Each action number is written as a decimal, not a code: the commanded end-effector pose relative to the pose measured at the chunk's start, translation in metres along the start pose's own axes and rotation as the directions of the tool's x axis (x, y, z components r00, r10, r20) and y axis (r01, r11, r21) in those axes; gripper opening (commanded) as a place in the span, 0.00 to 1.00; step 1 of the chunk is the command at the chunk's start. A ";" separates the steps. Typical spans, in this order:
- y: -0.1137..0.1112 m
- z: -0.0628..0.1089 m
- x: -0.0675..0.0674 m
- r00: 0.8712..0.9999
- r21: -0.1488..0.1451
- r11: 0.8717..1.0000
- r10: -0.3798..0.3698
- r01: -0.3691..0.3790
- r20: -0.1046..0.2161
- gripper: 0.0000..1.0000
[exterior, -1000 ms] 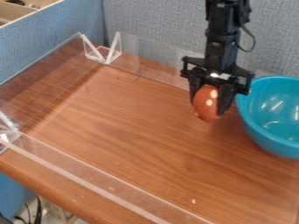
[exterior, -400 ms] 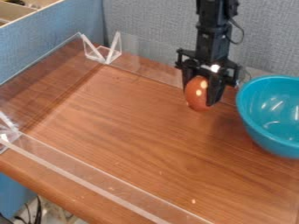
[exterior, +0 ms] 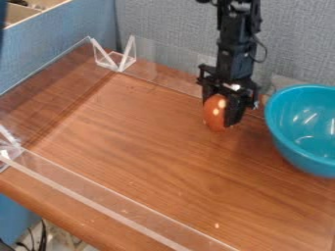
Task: Put the mushroom in the blue bowl
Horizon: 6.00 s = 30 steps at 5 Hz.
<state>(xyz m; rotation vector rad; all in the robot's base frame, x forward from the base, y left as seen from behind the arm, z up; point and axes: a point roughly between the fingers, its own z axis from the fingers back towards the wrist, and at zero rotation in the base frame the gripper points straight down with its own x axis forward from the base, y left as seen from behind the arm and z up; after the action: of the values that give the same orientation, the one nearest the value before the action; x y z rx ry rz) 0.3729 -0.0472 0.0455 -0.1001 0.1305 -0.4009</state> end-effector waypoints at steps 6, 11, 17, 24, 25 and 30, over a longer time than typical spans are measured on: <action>0.019 0.063 -0.001 0.991 0.054 0.997 -0.057 0.051 0.123 0.00; 0.036 0.099 -0.013 0.978 0.069 0.985 -0.165 0.158 0.129 0.00; 0.009 0.091 -0.015 0.977 0.100 0.985 -0.151 0.137 0.152 0.00; -0.104 0.049 0.069 0.807 0.173 0.819 -0.571 0.547 0.151 0.00; -0.104 0.039 0.073 0.811 0.168 0.823 -0.565 0.542 0.153 0.00; -0.094 0.071 0.046 0.788 0.187 0.817 -0.576 0.545 0.216 1.00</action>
<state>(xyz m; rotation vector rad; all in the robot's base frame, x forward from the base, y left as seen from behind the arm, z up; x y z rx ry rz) 0.3849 -0.1505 0.0848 -0.0930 -0.1000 -0.9954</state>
